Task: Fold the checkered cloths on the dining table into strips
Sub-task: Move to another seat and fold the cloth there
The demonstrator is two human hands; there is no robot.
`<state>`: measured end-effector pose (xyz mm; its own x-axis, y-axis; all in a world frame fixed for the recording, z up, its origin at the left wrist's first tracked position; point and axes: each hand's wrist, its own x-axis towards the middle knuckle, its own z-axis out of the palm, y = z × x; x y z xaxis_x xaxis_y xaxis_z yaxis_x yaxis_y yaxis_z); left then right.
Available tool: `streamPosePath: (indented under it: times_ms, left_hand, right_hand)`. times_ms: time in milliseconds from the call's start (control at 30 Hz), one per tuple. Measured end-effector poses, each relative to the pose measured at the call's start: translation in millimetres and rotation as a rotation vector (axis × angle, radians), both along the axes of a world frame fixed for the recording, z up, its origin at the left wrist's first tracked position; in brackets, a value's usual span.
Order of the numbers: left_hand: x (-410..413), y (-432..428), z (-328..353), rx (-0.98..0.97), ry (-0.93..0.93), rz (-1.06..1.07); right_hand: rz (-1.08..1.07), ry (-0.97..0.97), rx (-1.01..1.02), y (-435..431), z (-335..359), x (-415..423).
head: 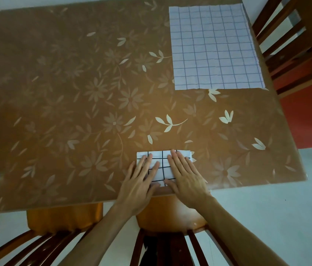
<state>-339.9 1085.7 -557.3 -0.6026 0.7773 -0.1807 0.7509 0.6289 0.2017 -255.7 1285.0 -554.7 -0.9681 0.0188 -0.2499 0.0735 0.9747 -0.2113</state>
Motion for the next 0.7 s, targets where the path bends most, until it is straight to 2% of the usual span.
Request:
streamPosePath:
  times_ms: [100, 300, 433, 600, 700]
  left_hand:
    - [1.7, -7.4, 5.7, -0.024, 0.005, 0.042]
    - [-35.8, 33.0, 32.3, 0.172, 0.081, 0.209]
    - [-57.9, 43.2, 38.7, 0.125, 0.025, 0.181]
    - [-44.6, 36.3, 43.9, 0.132, 0.136, -0.013]
    - [-31.3, 29.0, 37.5, 0.108, 0.174, -0.081]
  right_hand:
    - [-0.096, 0.006, 0.01, 2.8, 1.6, 4.6]
    - [-0.23, 0.151, -0.028, 10.7, 21.3, -22.9]
    - [-0.182, 0.166, -0.056, 27.7, 28.3, -44.0]
    - [-0.005, 0.462, -0.02, 37.2, 28.6, -37.6]
    - [0.075, 0.532, 0.007, 34.7, 24.6, -25.3]
